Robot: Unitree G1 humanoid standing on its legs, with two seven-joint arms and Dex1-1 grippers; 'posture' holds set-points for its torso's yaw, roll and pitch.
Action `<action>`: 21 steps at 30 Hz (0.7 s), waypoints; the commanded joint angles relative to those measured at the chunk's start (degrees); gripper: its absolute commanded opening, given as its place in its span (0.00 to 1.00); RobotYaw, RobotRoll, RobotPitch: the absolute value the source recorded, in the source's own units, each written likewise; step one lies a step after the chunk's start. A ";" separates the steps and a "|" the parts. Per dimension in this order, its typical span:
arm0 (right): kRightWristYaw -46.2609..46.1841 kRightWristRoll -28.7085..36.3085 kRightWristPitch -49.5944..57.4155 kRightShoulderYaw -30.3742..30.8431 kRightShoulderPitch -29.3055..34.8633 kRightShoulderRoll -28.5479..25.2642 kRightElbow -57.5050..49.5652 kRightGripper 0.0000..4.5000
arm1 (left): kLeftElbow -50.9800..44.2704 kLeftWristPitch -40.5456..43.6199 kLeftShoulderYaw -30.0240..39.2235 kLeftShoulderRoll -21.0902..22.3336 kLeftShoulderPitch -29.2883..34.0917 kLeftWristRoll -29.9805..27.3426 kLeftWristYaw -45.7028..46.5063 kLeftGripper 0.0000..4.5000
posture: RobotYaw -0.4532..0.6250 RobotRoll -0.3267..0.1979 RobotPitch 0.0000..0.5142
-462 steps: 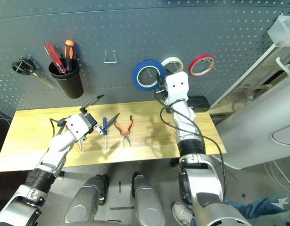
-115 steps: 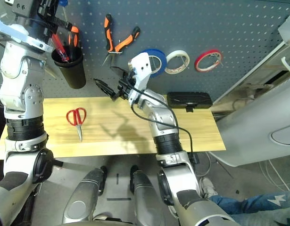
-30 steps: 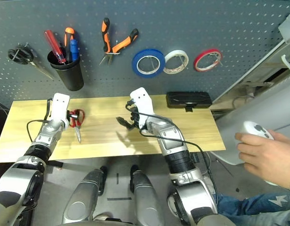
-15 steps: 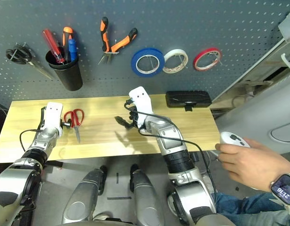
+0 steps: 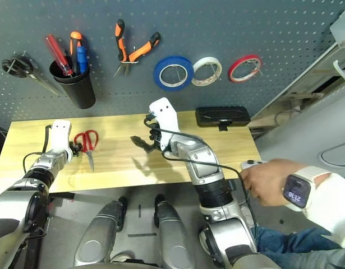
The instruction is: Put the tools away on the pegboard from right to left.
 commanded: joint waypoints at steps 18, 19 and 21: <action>4.30 2.61 -9.98 -0.06 -4.46 2.17 7.02 1.00 | -24.51 -12.19 0.96 -5.96 16.30 -1.25 2.02 0.00 | 0.51 0.62 0.56; 4.67 2.60 -10.46 0.03 -4.60 2.21 7.35 1.00 | -29.39 -12.22 0.86 -6.45 18.55 -1.19 2.64 0.00 | 0.51 0.62 0.56; 5.52 2.63 -11.35 0.22 -5.00 2.30 8.23 1.00 | -39.93 -10.76 0.16 -7.03 23.39 -0.64 3.49 0.00 | 0.53 0.62 0.55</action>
